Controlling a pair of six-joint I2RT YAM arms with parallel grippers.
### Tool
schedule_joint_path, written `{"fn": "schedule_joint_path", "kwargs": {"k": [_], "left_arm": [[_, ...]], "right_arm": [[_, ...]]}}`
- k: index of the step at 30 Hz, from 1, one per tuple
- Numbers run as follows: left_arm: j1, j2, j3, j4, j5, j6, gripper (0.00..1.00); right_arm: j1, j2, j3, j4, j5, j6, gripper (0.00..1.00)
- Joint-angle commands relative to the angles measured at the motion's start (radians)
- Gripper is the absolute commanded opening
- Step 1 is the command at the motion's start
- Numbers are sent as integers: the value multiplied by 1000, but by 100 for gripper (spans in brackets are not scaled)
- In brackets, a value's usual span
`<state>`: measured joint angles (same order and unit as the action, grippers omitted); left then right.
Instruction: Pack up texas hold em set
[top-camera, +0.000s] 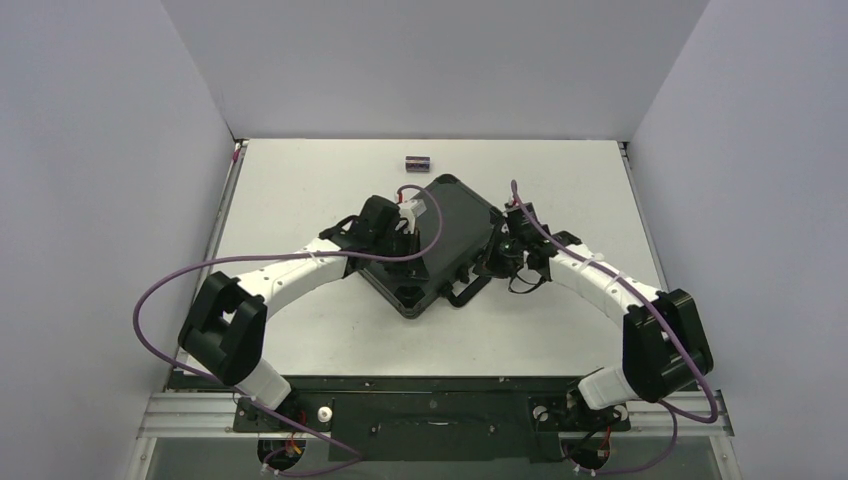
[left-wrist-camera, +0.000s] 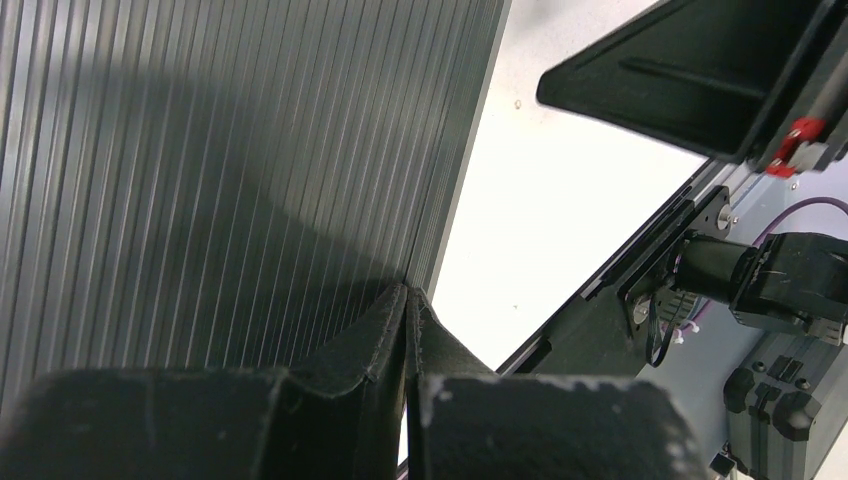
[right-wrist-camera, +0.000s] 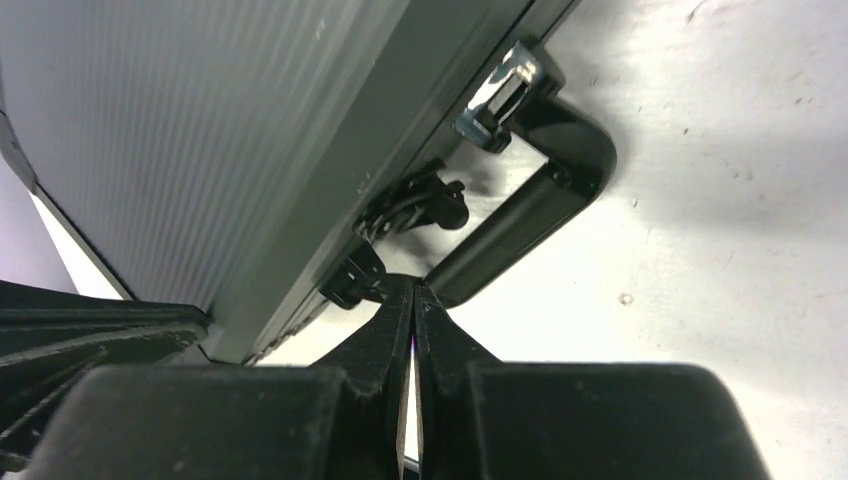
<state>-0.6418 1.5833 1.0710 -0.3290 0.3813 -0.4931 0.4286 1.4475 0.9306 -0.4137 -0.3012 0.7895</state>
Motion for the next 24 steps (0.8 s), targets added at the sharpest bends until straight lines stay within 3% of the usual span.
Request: {"fn": "schedule_joint_path", "kwargs": {"k": [1, 24], "left_arm": [[-33, -2, -55, -140, 37, 9, 0], [-35, -47, -99, -135, 34, 0, 0]], "right_arm": [[40, 3, -20, 50, 19, -1, 0], [40, 149, -65, 193, 24, 36, 0]]}}
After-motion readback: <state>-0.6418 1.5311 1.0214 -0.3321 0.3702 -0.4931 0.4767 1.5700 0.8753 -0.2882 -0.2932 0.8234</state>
